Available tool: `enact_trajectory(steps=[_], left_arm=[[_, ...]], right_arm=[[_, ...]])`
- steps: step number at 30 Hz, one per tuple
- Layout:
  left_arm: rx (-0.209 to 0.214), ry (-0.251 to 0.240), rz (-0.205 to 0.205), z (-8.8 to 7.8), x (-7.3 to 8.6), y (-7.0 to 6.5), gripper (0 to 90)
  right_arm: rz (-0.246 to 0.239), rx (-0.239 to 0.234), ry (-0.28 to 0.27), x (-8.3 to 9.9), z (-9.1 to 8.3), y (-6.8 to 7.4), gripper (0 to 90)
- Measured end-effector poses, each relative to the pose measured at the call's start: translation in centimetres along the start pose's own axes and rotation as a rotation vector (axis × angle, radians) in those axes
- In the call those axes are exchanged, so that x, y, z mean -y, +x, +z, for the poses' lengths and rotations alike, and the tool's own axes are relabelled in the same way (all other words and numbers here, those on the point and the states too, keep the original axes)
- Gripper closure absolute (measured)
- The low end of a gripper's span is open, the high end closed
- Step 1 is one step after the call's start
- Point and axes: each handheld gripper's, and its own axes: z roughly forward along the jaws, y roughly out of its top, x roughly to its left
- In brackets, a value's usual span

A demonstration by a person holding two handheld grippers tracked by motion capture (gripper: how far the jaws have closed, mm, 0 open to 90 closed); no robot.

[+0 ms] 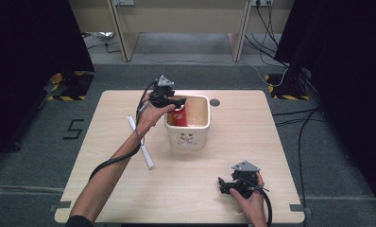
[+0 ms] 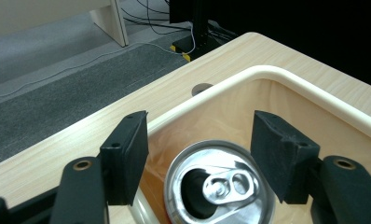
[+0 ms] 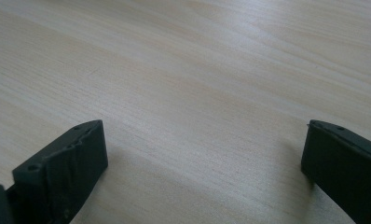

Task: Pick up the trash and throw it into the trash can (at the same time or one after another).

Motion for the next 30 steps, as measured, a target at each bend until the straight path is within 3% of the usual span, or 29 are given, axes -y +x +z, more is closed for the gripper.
enact_trajectory(steps=[6,9,21,30], left_arm=[[0.003,-0.012,-0.003,-0.6,-0.1,0.1,34.6],[0.031,0.004,-0.021,-1.1,-0.1,0.1,32.0],[0.075,-0.006,-0.071,-4.1,-0.3,0.5,26.1],[0.071,-0.015,-0.07,-6.0,0.3,0.9,25.2]], right_arm=[[0.002,-0.002,0.001,0.0,0.0,0.0,0.5],[-0.001,-0.001,0.001,0.0,0.0,0.0,0.5],[-0.002,-0.002,-0.001,0.0,0.0,0.0,0.5],[-0.002,-0.003,-0.001,0.0,0.0,0.1,0.5]])
